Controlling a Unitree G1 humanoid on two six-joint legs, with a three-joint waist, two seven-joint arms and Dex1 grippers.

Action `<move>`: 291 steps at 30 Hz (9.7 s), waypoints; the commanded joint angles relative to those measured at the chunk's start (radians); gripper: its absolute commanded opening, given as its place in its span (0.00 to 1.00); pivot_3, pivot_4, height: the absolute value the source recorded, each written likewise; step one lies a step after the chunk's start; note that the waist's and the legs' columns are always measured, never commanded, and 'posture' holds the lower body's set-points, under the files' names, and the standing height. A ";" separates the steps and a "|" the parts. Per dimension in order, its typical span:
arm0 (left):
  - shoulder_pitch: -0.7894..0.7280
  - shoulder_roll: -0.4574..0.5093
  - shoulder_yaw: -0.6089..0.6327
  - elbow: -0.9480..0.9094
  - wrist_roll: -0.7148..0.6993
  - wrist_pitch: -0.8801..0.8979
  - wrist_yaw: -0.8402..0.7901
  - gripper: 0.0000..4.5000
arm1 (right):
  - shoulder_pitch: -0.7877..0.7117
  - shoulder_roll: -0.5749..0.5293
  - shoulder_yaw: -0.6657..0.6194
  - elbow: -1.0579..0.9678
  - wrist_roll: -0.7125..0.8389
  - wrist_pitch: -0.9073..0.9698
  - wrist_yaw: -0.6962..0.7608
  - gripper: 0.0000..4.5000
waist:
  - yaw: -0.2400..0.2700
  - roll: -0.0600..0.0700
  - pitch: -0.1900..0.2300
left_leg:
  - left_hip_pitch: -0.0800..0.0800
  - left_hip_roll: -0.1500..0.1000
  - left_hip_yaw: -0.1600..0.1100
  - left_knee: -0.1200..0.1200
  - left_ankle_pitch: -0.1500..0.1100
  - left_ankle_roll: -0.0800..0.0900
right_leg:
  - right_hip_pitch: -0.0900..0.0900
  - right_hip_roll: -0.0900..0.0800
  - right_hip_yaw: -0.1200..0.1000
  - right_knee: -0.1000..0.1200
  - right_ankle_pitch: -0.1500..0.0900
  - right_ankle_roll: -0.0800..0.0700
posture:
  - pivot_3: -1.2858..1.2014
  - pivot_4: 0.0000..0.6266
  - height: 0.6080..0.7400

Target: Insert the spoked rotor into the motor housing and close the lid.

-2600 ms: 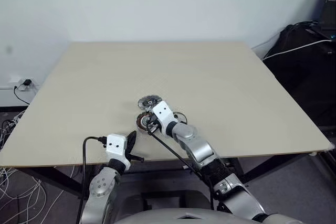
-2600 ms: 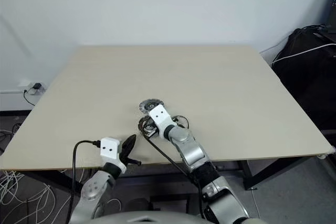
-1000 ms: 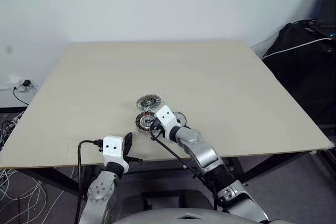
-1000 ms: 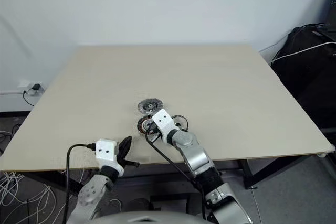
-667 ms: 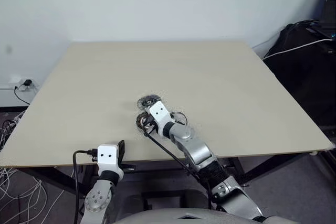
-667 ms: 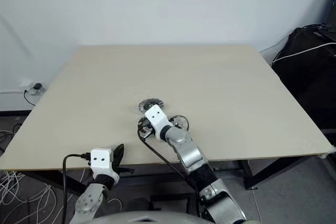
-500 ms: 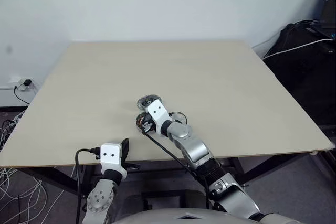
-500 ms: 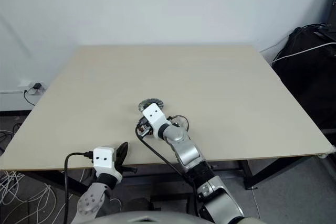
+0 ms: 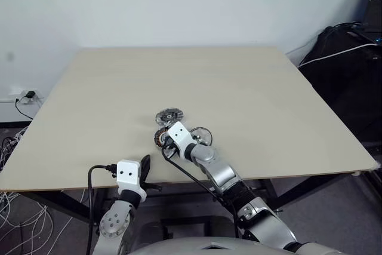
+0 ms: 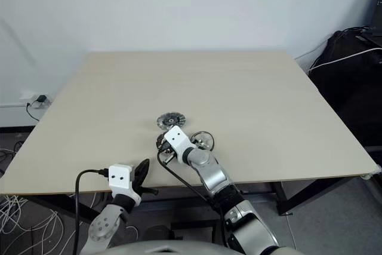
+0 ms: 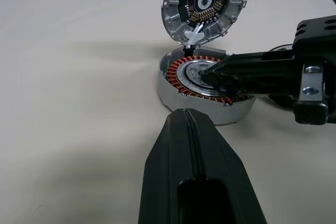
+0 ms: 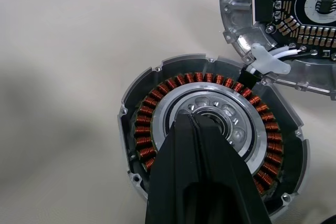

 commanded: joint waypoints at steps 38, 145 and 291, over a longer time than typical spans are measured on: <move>-0.020 0.034 -0.035 -0.089 0.005 0.058 -0.023 0.00 | 0.181 -0.264 -0.254 -0.509 0.152 0.109 0.077 0.20 | 0.004 0.001 0.001 | -0.001 -0.001 0.000 0.000 0.000 0.001 | 0.000 0.000 0.000 -0.001 0.000 0.000 | 0.52 0.00 1.00; 0.004 0.029 -0.018 -0.102 -0.035 0.088 -0.046 0.00 | 0.051 0.147 -0.513 -0.322 0.923 0.799 -0.289 0.10 | -0.001 0.004 0.002 | -0.005 0.000 -0.001 -0.001 -0.001 0.002 | -0.003 0.000 0.000 -0.002 0.000 0.000 | 0.52 0.00 1.00; 0.002 0.020 -0.012 -0.145 -0.070 0.146 -0.009 0.00 | -0.024 0.034 -0.201 -0.215 0.420 0.343 0.029 0.00 | -0.001 0.002 0.001 | -0.004 -0.001 0.000 -0.003 0.000 0.000 | -0.002 0.000 0.000 -0.002 0.000 0.001 | 0.52 0.00 1.00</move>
